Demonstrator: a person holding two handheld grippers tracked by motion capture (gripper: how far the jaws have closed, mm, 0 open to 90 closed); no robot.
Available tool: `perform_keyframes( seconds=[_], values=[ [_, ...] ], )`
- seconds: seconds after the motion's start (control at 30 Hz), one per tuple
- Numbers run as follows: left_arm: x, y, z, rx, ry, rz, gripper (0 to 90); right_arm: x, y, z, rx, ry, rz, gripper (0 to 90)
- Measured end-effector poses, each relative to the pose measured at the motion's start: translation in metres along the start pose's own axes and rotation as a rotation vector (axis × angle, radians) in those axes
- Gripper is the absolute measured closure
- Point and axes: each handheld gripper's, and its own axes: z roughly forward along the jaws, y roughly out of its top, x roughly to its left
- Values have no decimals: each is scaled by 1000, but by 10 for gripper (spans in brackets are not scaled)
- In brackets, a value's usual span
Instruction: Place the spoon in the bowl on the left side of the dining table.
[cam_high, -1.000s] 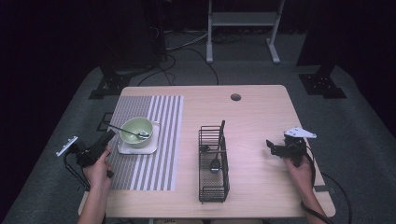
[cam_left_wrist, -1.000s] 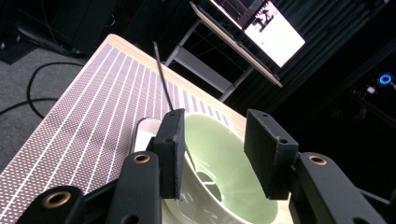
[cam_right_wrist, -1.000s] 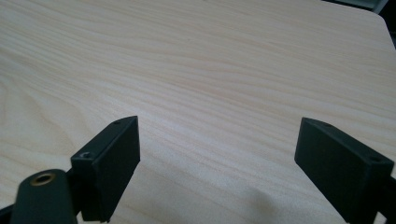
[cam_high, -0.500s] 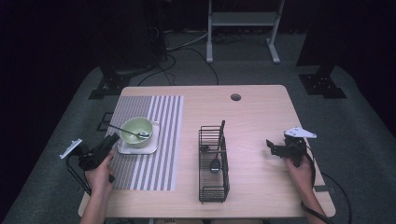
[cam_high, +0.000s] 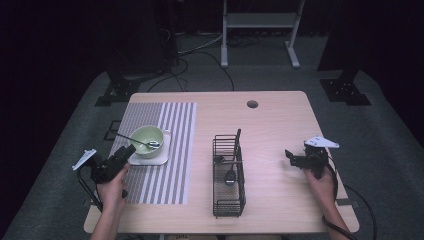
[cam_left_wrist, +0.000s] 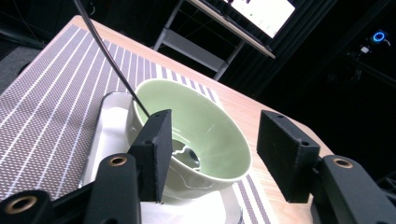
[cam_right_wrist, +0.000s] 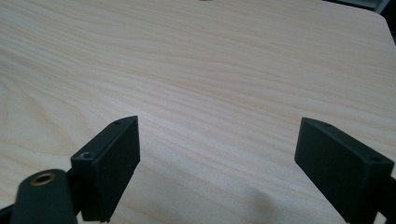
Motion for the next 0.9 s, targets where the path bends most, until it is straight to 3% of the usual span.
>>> perform_keyframes(
  seconds=[0.43, 0.9],
  values=[
    [-12, -5, 1, 23, -21, 34, 380, 0, 0, 0, -1, 1, -1, 132],
    [-26, -15, 9, 88, -40, 63, 290, 0, 0, 0, -1, 2, -1, 131]
  ],
)
